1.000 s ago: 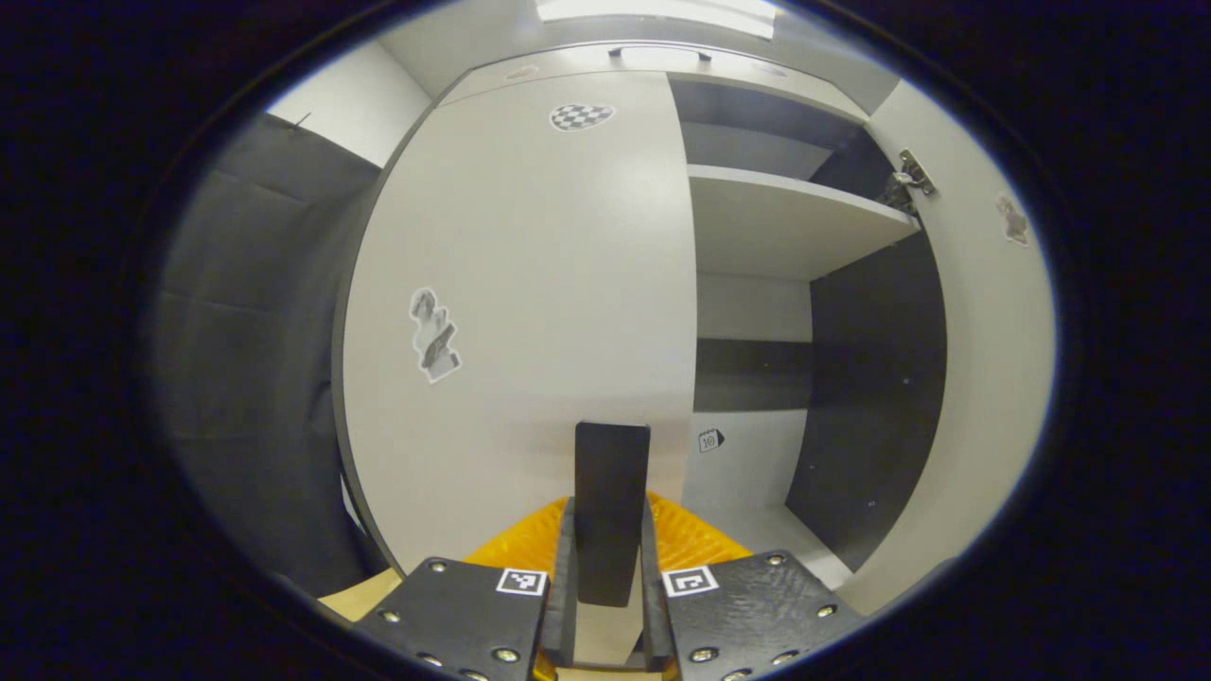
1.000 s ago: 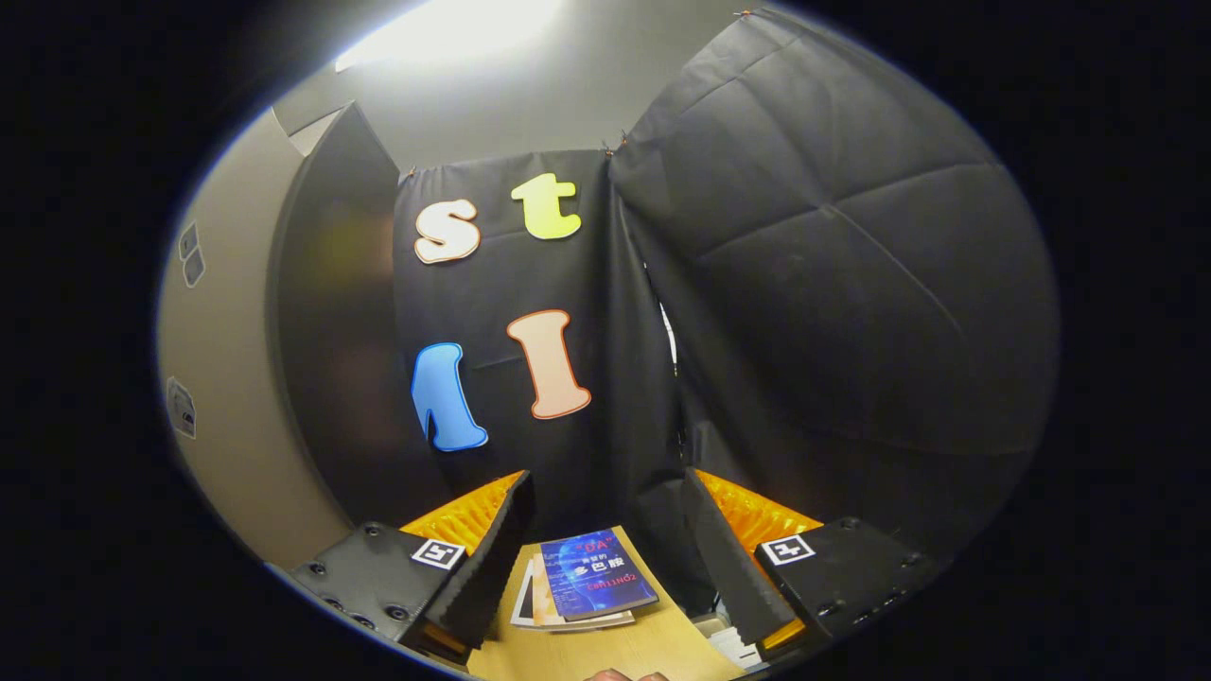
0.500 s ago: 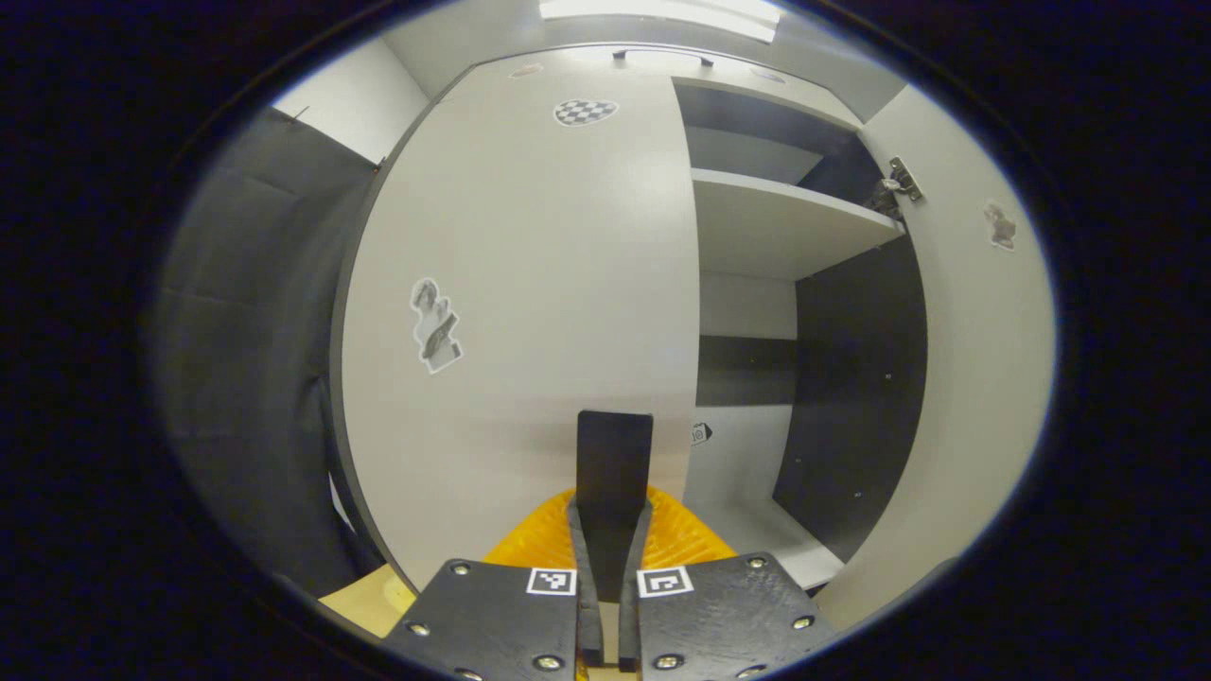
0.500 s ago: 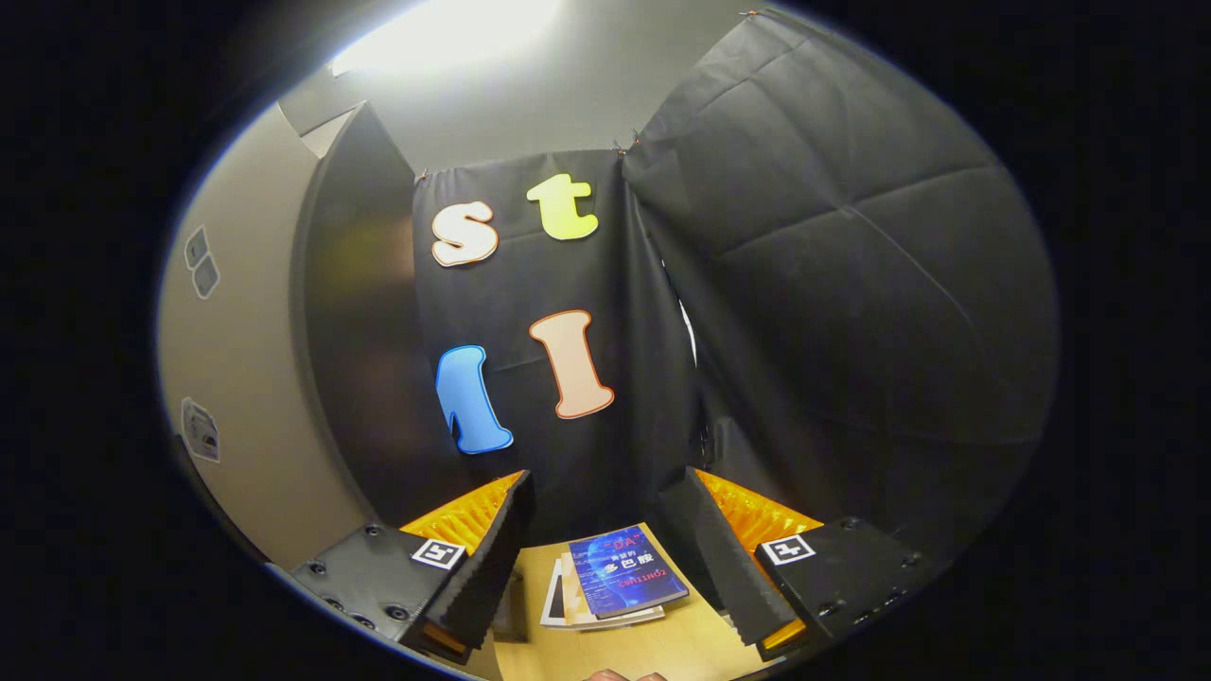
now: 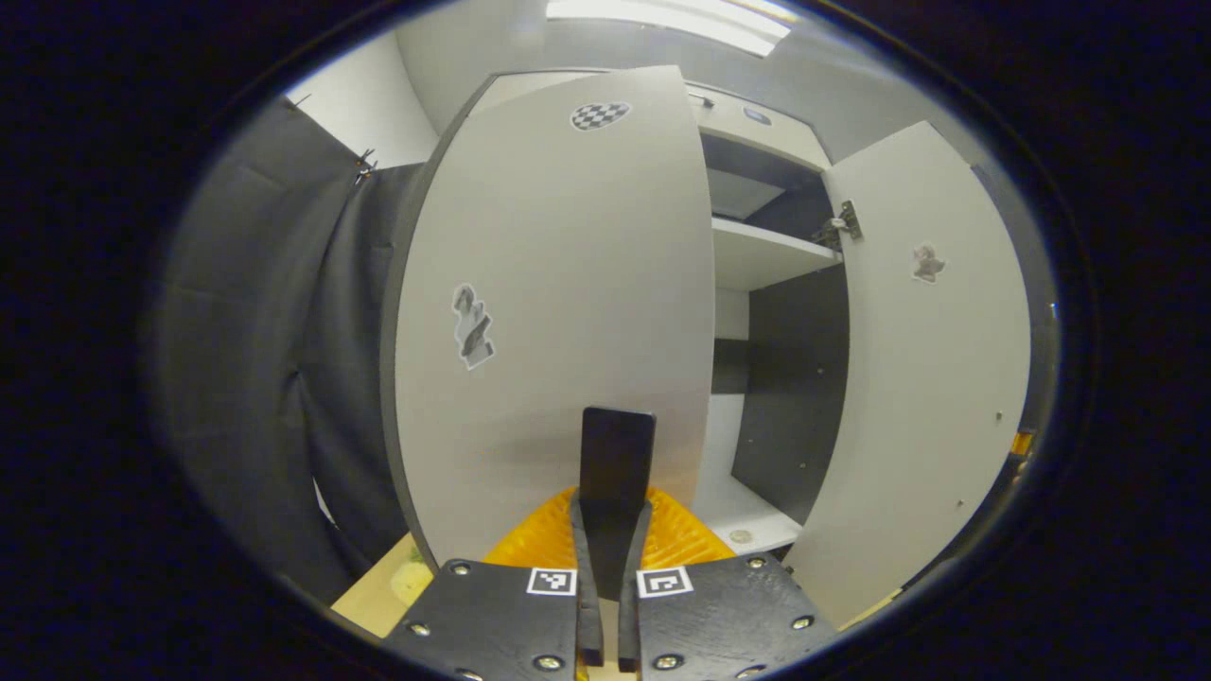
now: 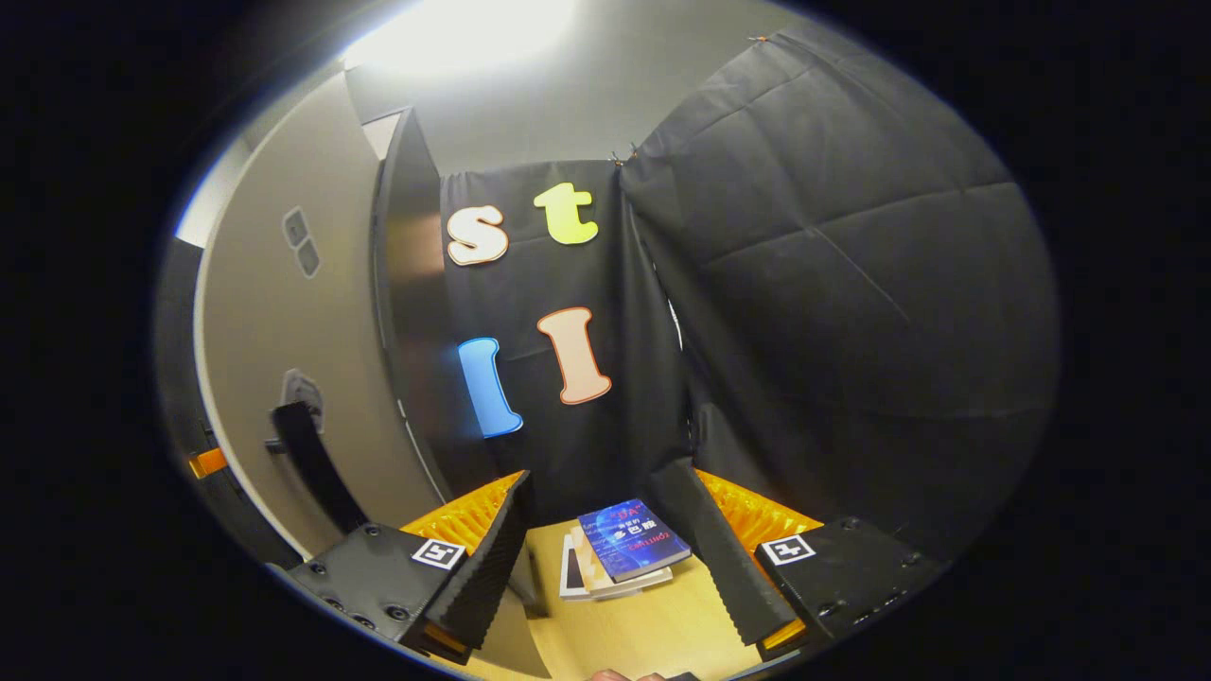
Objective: Open the right door of the double-door shoe cabinet with the right hand, and open the left door with the left hand.
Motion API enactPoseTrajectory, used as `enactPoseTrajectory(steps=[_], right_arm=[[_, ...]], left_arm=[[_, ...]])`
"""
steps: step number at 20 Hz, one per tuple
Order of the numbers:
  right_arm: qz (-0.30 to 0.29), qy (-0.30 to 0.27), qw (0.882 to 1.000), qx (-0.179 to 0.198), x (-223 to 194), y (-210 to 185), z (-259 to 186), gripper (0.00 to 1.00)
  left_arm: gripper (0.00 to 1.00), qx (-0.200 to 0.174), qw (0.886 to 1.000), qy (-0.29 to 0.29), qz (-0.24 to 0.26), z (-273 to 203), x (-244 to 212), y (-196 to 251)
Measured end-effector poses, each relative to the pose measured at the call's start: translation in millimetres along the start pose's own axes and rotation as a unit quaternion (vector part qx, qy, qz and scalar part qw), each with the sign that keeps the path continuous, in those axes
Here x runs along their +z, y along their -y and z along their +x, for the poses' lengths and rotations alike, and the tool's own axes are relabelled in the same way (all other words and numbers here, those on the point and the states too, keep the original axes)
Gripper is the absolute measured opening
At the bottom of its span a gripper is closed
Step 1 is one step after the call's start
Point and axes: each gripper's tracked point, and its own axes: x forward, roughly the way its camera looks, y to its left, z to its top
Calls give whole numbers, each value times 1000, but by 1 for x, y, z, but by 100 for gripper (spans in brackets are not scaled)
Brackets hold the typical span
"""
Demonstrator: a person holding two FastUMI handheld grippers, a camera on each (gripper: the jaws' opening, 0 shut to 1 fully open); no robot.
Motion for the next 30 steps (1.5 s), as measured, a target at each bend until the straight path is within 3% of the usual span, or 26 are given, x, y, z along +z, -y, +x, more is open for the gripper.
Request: enactPoseTrajectory(steps=[10, 23, 24, 28, 30], right_arm=[[-42, -6, 999, -11, -22, -34, -88, 98], [-44, -9, 999, 9, -39, -80, -125, 98], [-46, -15, 999, 11, -45, -84, -126, 98], [-50, -41, 998, 20, -58, -96, -140, 98], [-52, -46, 997, 24, -58, -100, -147, 98]], left_arm=[[8, -9, 1000, 13, -9, -66, 6, -53], [6, -11, 1000, 17, -15, -107, 20, -142], [1, -8, 1000, 21, -9, -109, 19, -153], [0, 45, 999, 17, 22, -114, 22, -204], [1, 30, 999, 11, -5, -115, 20, -213]])
